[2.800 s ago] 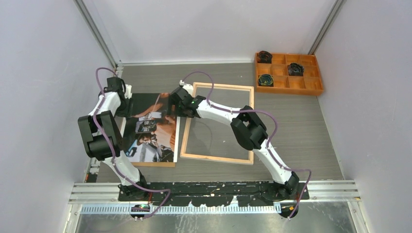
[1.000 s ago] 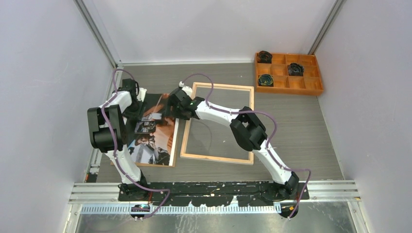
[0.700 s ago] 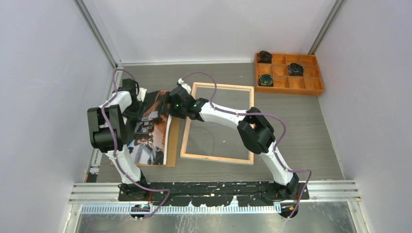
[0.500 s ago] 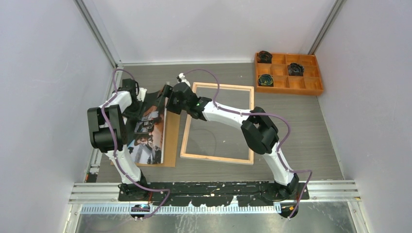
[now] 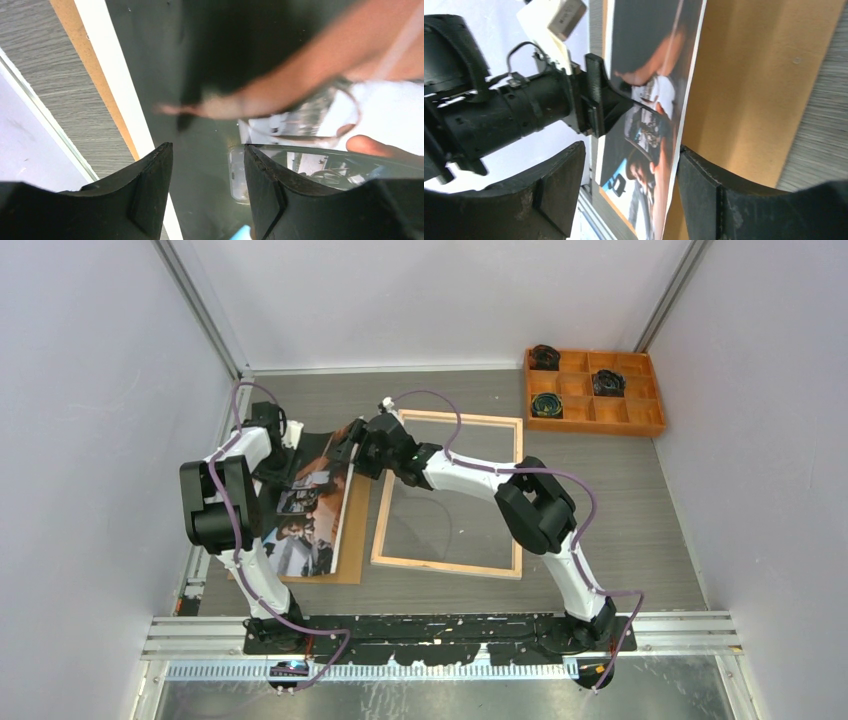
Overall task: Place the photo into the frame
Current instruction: Pick up the photo at the center of the board.
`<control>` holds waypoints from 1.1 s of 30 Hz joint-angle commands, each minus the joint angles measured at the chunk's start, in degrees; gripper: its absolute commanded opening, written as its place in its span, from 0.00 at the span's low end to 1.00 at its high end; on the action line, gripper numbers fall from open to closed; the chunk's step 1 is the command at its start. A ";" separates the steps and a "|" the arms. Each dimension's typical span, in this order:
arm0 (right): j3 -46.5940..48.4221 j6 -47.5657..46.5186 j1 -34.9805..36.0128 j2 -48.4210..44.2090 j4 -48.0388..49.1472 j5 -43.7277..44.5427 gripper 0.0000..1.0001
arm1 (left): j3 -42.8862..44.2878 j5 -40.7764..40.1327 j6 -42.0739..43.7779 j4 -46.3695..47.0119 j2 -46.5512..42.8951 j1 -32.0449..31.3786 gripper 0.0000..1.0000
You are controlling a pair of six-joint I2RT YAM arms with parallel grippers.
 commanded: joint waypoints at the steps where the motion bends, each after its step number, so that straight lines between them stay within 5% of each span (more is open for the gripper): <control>1: 2.48 -3.52 0.13 -0.78 -3.39 2.67 0.68 | 1.10 4.85 -0.80 -3.80 -0.29 -0.21 0.57; 6: 3.22 -3.63 0.11 1.57 -2.88 2.68 0.51 | 2.51 6.42 -0.75 -6.26 -2.05 -0.19 0.57; 14: 5.04 -5.06 -0.80 0.71 0.36 0.02 0.02 | 4.69 6.61 -0.42 -9.68 -5.13 0.85 0.62; 19: 2.61 -9.08 -3.81 -7.35 -0.40 -1.68 0.01 | 9.49 8.56 -0.67 -14.67 -9.67 2.89 0.79; 24: -2.89 -15.68 -9.62 -21.60 -8.96 -1.53 0.01 | 11.27 8.81 -1.00 -16.14 -13.66 3.01 0.83; 33: -4.04 -35.93 -17.74 -51.08 -40.36 12.71 0.01 | 10.09 9.75 -2.32 -15.76 -13.17 2.58 0.84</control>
